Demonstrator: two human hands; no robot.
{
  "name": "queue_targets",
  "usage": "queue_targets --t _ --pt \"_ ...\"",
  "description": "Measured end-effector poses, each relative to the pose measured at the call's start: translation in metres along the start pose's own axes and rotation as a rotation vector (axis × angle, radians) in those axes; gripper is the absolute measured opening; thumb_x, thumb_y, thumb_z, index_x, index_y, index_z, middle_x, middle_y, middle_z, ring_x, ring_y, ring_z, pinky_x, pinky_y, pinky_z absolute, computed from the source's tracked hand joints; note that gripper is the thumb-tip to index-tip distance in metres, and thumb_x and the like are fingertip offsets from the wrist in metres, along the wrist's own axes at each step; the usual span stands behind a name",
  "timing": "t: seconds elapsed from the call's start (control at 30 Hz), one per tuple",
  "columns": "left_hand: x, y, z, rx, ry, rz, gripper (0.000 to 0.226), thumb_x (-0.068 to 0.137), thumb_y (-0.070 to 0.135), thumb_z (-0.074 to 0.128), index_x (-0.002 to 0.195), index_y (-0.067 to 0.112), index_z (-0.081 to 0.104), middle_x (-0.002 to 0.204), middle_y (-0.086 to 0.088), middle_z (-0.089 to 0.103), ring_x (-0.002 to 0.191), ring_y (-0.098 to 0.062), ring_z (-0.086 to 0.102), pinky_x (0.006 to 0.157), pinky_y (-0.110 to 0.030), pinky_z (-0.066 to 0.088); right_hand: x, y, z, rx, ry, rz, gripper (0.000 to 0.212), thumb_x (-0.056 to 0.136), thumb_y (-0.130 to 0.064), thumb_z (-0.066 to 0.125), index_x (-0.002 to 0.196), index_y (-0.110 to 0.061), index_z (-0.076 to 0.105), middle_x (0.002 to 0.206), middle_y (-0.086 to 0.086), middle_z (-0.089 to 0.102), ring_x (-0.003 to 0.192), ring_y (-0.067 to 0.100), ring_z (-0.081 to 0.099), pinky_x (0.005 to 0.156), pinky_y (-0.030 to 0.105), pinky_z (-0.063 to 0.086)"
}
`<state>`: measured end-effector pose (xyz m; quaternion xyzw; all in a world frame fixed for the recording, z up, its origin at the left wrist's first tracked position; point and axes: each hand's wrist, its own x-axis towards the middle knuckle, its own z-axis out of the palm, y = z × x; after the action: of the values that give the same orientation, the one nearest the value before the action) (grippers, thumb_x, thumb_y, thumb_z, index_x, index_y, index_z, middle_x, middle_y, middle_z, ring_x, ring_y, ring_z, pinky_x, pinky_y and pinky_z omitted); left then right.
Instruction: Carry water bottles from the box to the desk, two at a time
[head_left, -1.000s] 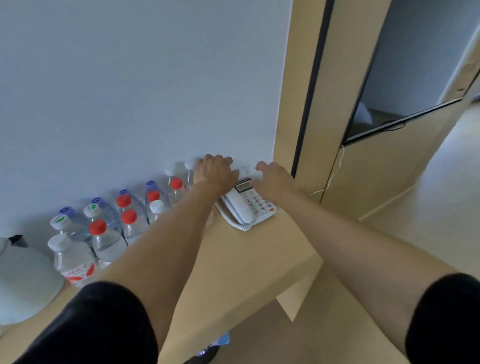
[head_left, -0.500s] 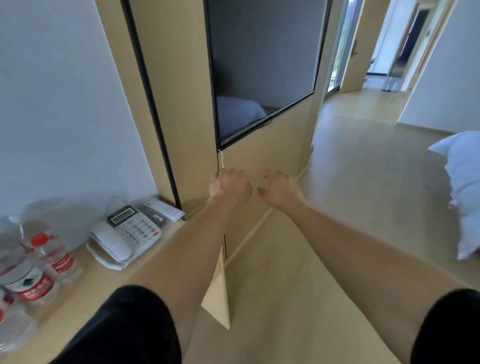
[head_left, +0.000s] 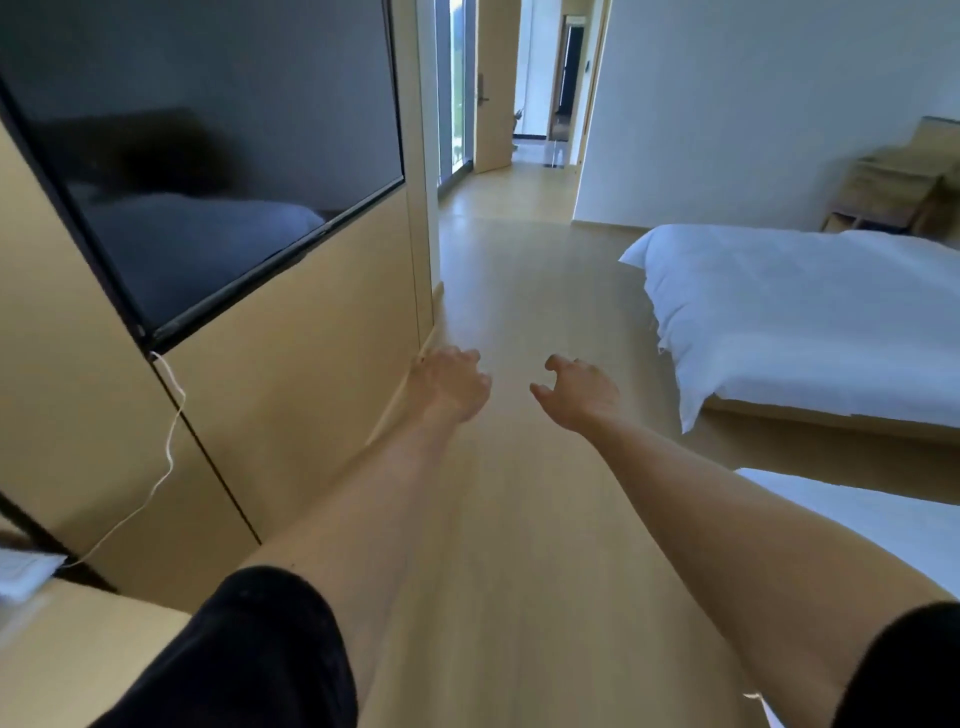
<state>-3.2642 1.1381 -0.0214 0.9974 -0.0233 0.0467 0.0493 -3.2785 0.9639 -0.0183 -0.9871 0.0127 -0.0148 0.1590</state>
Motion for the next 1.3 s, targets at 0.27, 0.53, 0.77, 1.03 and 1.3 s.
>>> queue_targets --t 0.27,0.53,0.77,1.03,1.3 --pt "0.091 0.051 0.034 -0.009 -0.053 0.126 0.048 0.101 0.045 0.036 0.141 0.024 0.05 0.139 -0.005 0.054 0.128 -0.029 0.05 0.103 -0.042 0.037 0.058 0.055 -0.004 0.001 -0.028 0.119 0.052 0.102 -0.045 0.046 0.147 -0.02 0.043 0.144 0.012 0.052 0.133 0.03 0.049 0.109 0.044 0.041" --pt "0.225 0.058 0.052 -0.019 -0.1 0.202 0.047 0.102 0.043 0.036 0.145 0.026 0.046 0.145 -0.003 0.05 0.134 -0.027 0.045 0.108 -0.038 0.034 0.18 0.067 0.003 0.005 -0.04 0.209 0.056 0.099 -0.047 0.05 0.149 -0.024 0.041 0.147 0.008 0.05 0.134 0.027 0.048 0.107 0.041 0.042" --pt "0.359 0.039 0.062 0.001 -0.16 0.205 0.048 0.104 0.041 0.034 0.148 0.025 0.042 0.148 -0.003 0.047 0.135 -0.028 0.043 0.11 -0.038 0.034 0.297 0.073 0.009 0.007 -0.077 0.277 0.06 0.094 -0.045 0.059 0.148 -0.027 0.042 0.146 0.006 0.049 0.132 0.025 0.049 0.105 0.039 0.044" --pt "0.47 0.059 0.089 0.012 -0.229 0.231 0.049 0.104 0.042 0.035 0.149 0.025 0.041 0.15 -0.004 0.045 0.138 -0.029 0.041 0.113 -0.04 0.032 0.409 0.109 0.02 -0.013 -0.132 0.339 0.06 0.098 -0.053 0.049 0.152 -0.028 0.038 0.155 0.004 0.041 0.14 0.024 0.042 0.11 0.04 0.038" --pt "0.593 0.101 0.117 0.02 -0.243 0.205 0.05 0.103 0.044 0.036 0.15 0.027 0.041 0.152 -0.003 0.044 0.139 -0.029 0.04 0.114 -0.039 0.029 0.548 0.164 0.031 -0.009 -0.184 0.303 0.062 0.099 -0.056 0.045 0.154 -0.029 0.034 0.157 0.006 0.038 0.141 0.026 0.041 0.111 0.04 0.036"
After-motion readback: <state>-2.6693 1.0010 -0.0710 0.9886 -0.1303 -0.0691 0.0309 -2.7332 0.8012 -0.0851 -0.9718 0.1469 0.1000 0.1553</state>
